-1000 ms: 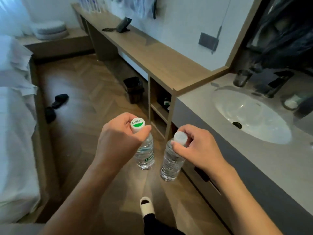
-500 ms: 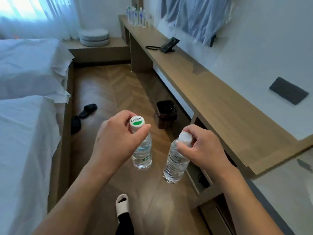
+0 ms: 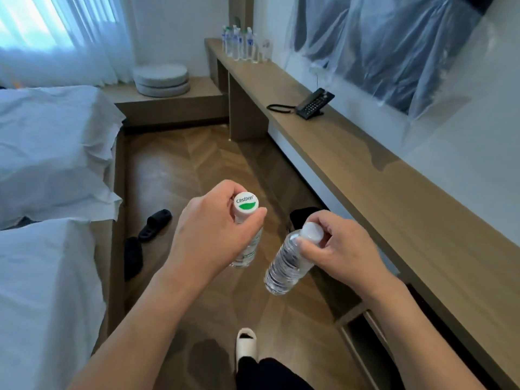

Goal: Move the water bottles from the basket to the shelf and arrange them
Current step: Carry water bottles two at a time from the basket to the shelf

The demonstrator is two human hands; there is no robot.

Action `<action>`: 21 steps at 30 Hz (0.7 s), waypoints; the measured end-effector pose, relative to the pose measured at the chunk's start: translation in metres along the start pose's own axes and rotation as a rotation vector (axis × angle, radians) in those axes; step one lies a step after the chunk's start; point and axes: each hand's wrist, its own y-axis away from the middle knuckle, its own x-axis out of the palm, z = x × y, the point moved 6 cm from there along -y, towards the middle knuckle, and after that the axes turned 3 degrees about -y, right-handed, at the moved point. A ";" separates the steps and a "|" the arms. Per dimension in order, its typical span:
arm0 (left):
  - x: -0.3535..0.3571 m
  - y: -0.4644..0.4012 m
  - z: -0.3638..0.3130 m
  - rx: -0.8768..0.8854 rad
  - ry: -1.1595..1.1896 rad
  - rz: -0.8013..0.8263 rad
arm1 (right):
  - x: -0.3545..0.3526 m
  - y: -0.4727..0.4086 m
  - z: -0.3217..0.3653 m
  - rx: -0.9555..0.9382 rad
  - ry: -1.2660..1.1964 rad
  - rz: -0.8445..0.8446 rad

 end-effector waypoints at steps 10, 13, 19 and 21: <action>-0.011 -0.252 0.133 -0.019 -0.051 0.045 | 0.089 -0.291 0.025 -0.019 0.012 0.040; -0.029 -0.319 0.169 -0.042 -0.004 -0.008 | 0.102 -0.367 0.045 -0.042 0.019 0.039; -0.035 -0.453 0.267 -0.116 0.137 -0.029 | 0.149 -0.520 0.065 -0.024 0.037 0.021; -0.033 -0.500 0.299 -0.102 0.129 -0.003 | 0.169 -0.570 0.069 -0.006 0.049 0.007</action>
